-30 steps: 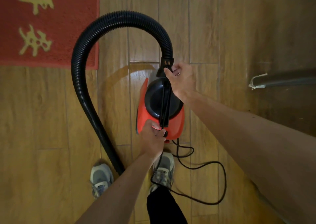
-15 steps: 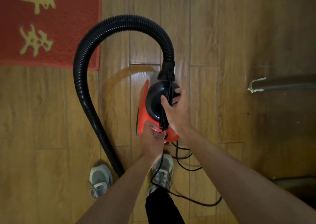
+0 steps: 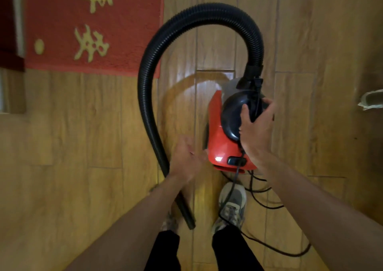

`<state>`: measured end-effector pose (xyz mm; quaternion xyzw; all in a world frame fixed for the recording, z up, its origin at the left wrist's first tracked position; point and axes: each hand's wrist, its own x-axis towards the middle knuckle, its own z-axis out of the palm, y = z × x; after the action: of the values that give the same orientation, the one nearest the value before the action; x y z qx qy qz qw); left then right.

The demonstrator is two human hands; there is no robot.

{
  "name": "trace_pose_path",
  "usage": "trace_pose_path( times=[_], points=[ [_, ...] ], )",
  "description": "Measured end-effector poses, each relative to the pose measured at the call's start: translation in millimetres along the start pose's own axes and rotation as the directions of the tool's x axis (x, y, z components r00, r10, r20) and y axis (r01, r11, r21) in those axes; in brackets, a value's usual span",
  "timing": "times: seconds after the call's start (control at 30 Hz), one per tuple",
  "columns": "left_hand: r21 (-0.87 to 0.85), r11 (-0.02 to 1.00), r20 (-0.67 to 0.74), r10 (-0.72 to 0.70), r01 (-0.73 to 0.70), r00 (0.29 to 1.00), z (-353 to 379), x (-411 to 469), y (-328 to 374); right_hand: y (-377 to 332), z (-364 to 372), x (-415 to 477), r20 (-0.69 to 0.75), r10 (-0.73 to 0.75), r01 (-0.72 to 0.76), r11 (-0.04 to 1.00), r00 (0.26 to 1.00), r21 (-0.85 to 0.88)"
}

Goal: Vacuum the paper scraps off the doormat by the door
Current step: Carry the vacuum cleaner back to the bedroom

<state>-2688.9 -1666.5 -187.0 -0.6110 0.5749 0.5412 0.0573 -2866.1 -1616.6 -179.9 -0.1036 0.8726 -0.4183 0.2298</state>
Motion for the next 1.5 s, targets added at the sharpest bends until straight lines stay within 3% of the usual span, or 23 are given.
trace_pose_path(
  times=[0.23,0.37,0.53,0.9,1.13,1.3,1.5],
  points=[
    [0.233,0.947,-0.34,-0.133,0.22,0.931,-75.2,63.3,-12.7,1.6,4.7,-3.8,-0.058,-0.104,0.102,0.994,0.993,-0.04],
    [0.275,0.916,-0.368,-0.18,0.292,0.912,-89.7,89.6,-16.7,0.9,6.5,-1.6,-0.076,-0.121,0.115,0.99,0.99,-0.087],
    [0.202,0.967,-0.269,-0.099,0.157,0.958,-91.3,113.2,-26.6,5.4,8.6,-2.0,-0.088,-0.132,0.119,0.984,0.987,-0.133],
    [-0.008,0.998,-0.265,0.05,-0.054,0.963,-108.0,92.5,-46.8,-1.6,8.8,-5.3,-0.104,-0.124,0.097,0.968,0.987,-0.23],
    [0.199,0.952,-0.408,0.295,-0.231,0.864,-141.8,32.4,-24.8,-35.4,4.9,-9.1,-0.008,-0.074,0.069,0.951,0.997,-0.302],
    [0.201,0.953,-0.504,0.298,-0.226,0.811,-198.1,-13.0,21.1,-98.8,-10.1,-23.8,0.145,-0.225,0.26,0.915,0.963,-0.307],
    [0.205,0.94,-0.569,0.34,-0.271,0.749,-264.2,-77.9,113.7,-228.8,-52.5,-39.5,0.156,-0.267,0.3,0.92,0.951,-0.253]
  ],
)
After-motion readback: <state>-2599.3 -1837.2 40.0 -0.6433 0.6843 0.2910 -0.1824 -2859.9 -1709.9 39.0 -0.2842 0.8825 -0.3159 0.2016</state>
